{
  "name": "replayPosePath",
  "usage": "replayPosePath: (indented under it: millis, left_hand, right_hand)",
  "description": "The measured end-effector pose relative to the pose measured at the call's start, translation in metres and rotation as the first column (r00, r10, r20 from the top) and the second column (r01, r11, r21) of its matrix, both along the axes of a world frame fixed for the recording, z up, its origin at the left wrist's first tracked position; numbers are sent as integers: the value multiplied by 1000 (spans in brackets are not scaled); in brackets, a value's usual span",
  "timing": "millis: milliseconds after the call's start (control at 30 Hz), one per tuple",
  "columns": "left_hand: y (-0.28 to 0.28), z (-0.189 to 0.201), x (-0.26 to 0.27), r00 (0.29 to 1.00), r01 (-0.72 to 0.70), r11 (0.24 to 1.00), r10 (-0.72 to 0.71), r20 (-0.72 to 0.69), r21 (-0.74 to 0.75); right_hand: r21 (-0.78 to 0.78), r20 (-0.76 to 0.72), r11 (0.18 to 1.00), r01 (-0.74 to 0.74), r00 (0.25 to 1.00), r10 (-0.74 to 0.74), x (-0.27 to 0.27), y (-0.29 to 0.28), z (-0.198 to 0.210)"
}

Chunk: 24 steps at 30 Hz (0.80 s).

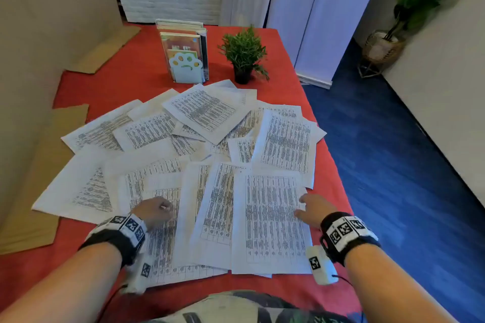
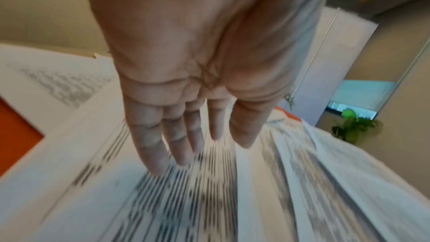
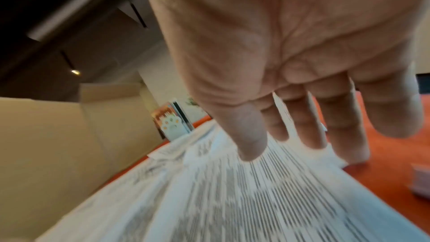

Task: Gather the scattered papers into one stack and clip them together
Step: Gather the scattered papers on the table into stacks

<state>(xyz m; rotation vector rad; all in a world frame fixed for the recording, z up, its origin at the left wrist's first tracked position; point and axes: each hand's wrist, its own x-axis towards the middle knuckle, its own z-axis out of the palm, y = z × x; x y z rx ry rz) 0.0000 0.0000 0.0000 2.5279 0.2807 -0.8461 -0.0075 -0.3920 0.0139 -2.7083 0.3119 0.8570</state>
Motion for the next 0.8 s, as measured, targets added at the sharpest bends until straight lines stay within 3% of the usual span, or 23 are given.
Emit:
replayPosePath:
  millis: [67, 200, 433, 567, 700, 800]
  left_hand:
    - [-4, -7, 0, 1000, -26, 999, 26, -4, 28]
    - [-21, -21, -6, 985, -153, 979, 163, 64, -136]
    - [-49, -38, -15, 968, -134, 955, 184, 173, -264]
    - [-49, -42, -21, 950, -169, 922, 247, 192, -348]
    - [-29, -39, -25, 945, -192, 917, 269, 184, -350]
    - [-11, -35, -28, 938, -229, 914, 299, 174, -335]
  right_hand:
    - [-27, -8, 996, 85, 996, -85, 1, 7, -10]
    - [-97, -88, 977, 190, 976, -199, -10, 28, -25]
    - [-298, -74, 935, 191, 972, -222, -16, 39, -48]
    - [-275, -50, 936, 219, 969, -241, -15, 39, -50]
    - [-175, -55, 942, 287, 952, -300, -11, 44, -45]
    - [-195, -70, 936, 293, 948, -311, -8, 51, -45]
